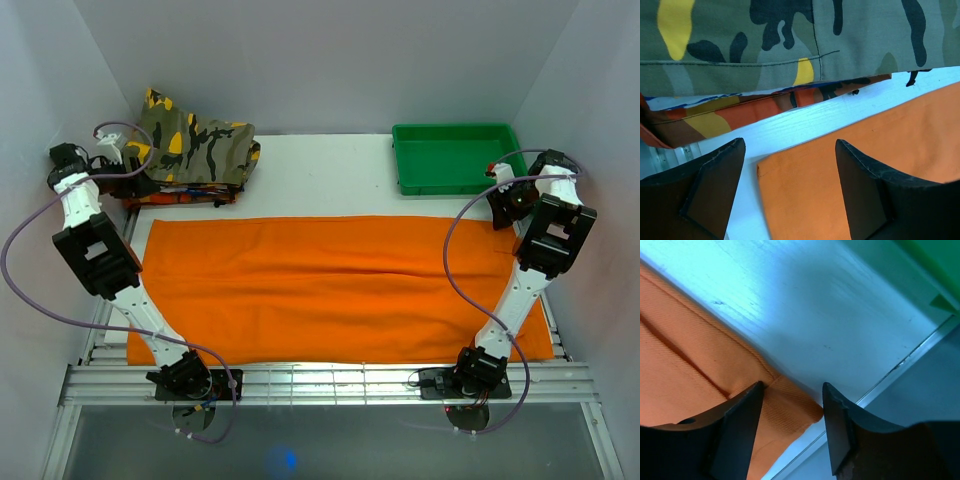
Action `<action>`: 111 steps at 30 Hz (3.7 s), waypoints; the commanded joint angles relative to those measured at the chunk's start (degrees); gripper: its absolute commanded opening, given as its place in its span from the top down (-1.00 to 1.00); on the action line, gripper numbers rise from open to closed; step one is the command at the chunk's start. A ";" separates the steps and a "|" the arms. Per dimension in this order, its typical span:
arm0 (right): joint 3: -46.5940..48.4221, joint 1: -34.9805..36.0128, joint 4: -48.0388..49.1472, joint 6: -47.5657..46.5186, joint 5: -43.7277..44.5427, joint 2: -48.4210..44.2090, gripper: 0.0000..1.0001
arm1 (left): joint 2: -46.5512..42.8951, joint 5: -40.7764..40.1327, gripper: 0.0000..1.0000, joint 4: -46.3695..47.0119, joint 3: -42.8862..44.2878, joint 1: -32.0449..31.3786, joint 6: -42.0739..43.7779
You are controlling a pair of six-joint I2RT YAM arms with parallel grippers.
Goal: Fold and stack the trousers
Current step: Fold the trousers
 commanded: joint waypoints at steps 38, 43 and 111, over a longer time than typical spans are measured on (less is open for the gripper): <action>-1.92 0.04 -2.57 -5.03 0.98 -2.46 0.84 | 14.78 -4.26 -0.16 -12.44 7.37 0.42 17.43; -2.01 0.21 -3.01 -5.12 1.07 -2.54 0.84 | 15.57 -5.40 -0.15 -12.53 7.37 0.42 17.43; -52.90 -14.83 4.28 -22.53 8.01 -35.95 0.85 | -16.69 -26.32 1.00 -6.82 -47.40 22.23 33.11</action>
